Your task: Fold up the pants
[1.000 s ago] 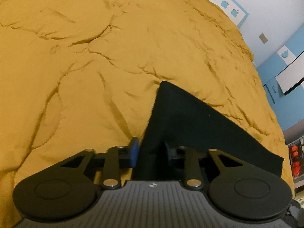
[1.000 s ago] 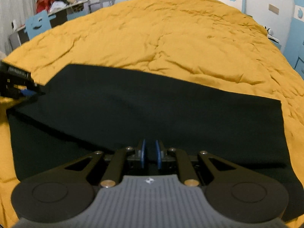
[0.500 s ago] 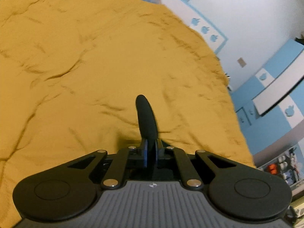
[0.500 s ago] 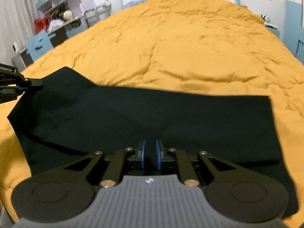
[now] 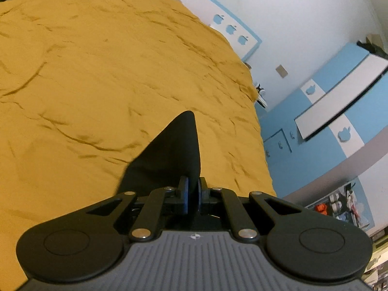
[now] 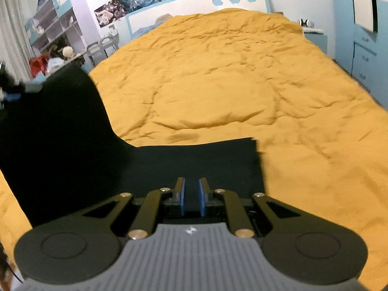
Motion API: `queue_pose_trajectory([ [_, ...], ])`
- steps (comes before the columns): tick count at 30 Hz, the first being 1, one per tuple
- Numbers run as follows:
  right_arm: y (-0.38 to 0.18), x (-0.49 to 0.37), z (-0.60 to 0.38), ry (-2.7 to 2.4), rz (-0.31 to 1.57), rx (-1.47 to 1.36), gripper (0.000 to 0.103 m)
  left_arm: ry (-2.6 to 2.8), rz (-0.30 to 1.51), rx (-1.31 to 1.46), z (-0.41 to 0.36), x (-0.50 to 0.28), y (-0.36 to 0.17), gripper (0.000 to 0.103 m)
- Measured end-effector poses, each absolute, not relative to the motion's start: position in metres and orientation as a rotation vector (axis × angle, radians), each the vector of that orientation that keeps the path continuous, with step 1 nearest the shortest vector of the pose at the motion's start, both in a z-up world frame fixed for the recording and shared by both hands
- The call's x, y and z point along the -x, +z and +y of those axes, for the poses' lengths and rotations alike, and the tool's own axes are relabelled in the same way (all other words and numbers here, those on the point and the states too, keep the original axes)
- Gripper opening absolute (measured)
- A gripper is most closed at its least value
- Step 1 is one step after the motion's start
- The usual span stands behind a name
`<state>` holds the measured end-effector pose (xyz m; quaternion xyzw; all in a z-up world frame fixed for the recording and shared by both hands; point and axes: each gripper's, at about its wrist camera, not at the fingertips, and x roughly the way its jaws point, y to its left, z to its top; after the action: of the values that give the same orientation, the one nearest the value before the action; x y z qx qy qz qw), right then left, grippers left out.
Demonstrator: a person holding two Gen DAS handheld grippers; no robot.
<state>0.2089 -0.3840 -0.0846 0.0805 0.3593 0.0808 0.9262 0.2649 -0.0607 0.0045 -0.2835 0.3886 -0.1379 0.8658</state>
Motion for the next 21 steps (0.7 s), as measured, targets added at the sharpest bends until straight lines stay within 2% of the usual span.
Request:
queue_pose_trajectory([
  [10, -0.083, -0.181, -0.449, 0.114, 0.731, -0.166, 0.009, -0.332, 0.913, 0.549, -0.162, -0.272, -0.016, 0.007],
  [21, -0.091, -0.178, -0.483, 0.092, 0.742, -0.218, 0.009, -0.3, 1.065, 0.475, -0.248, -0.287, -0.078, 0.007],
])
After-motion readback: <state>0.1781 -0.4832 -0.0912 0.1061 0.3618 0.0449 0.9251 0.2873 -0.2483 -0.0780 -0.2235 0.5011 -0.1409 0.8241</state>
